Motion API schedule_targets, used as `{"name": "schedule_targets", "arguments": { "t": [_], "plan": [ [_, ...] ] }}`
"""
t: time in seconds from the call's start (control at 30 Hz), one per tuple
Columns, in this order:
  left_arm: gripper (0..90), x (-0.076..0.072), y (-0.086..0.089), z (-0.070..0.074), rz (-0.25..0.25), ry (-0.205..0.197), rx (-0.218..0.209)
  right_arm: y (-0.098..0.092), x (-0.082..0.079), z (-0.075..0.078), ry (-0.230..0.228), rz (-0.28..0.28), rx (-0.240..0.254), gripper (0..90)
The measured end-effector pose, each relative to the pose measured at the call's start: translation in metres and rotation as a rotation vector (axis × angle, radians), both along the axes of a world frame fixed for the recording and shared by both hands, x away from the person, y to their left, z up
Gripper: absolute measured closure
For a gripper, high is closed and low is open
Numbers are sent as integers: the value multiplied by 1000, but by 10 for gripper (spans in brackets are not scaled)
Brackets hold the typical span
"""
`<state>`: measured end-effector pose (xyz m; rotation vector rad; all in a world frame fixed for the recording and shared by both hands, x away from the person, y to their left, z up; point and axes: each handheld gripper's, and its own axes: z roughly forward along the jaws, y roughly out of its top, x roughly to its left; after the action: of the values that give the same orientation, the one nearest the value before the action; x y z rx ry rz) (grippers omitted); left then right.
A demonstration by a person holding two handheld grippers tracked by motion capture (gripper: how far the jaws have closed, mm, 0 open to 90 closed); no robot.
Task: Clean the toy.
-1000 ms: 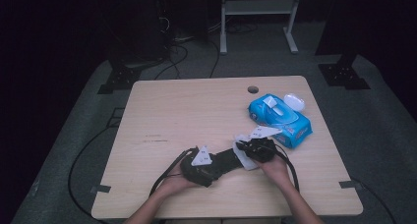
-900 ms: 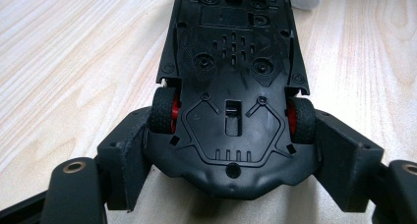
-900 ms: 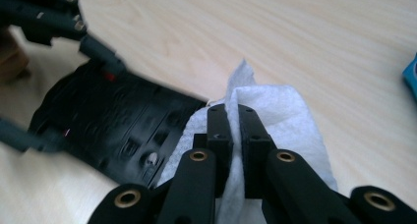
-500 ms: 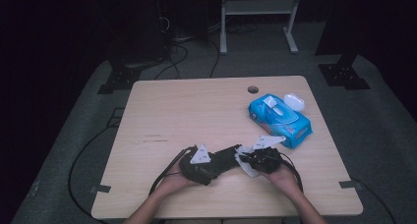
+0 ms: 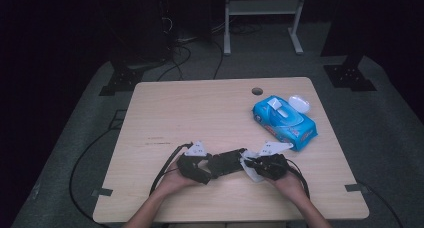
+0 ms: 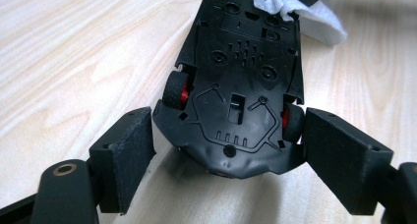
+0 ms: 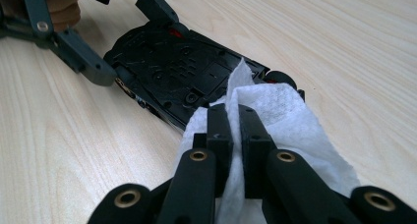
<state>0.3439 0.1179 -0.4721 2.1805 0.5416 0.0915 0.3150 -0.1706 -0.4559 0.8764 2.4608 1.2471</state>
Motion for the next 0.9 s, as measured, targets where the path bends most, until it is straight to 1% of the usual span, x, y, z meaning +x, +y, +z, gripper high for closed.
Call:
{"name": "schedule_targets", "arguments": {
  "t": [0.07, 0.13, 0.2, 0.23, 0.27, 0.33, 0.4, 0.43, 0.53, 0.57, 0.63, 0.7, 0.77, 0.9],
  "plan": [
    [205, 2, 1, 0, 6, 37, -26, 0, -1, 0, -4, 4, 1, 852],
    [204, 5, 3, -1, 9, 66, -39, 0, -2, -1, -10, 9, -1, 852],
    [208, 7, 3, -3, 7, 101, -43, 0, -2, -1, -12, 11, -2, 852],
    [229, 8, 3, -4, 5, 130, -51, 0, -2, -1, -11, 13, -2, 852],
    [251, 8, 3, -4, 4, 143, -49, 0, -3, -1, -13, 15, -3, 852],
    [259, 9, 2, -6, 8, 154, -48, 1, -5, -1, -18, 21, -6, 853],
    [262, 10, 2, -6, 13, 173, -58, 1, -6, -2, -28, 22, -14, 853],
    [264, 10, 2, -6, 14, 174, -61, 1, -6, -2, -33, 24, -17, 853],
    [268, 11, 2, -6, 17, 180, -63, 0, -6, -2, -28, 26, -11, 853],
    [269, 11, 2, -7, 20, 187, -71, 0, -6, -2, -31, 28, -12, 853],
    [271, 12, 3, -7, 15, 188, -71, 0, -7, -2, -37, 27, -14, 854],
    [277, 14, 4, -8, 20, 210, -97, 0, -8, -3, -37, 27, -13, 854],
    [291, 16, 5, -9, 29, 224, -123, 0, -8, -2, -39, 29, -14, 854],
    [304, 17, 4, -9, 43, 238, -134, 1, -9, -3, -49, 31, -17, 854]
  ]
}}
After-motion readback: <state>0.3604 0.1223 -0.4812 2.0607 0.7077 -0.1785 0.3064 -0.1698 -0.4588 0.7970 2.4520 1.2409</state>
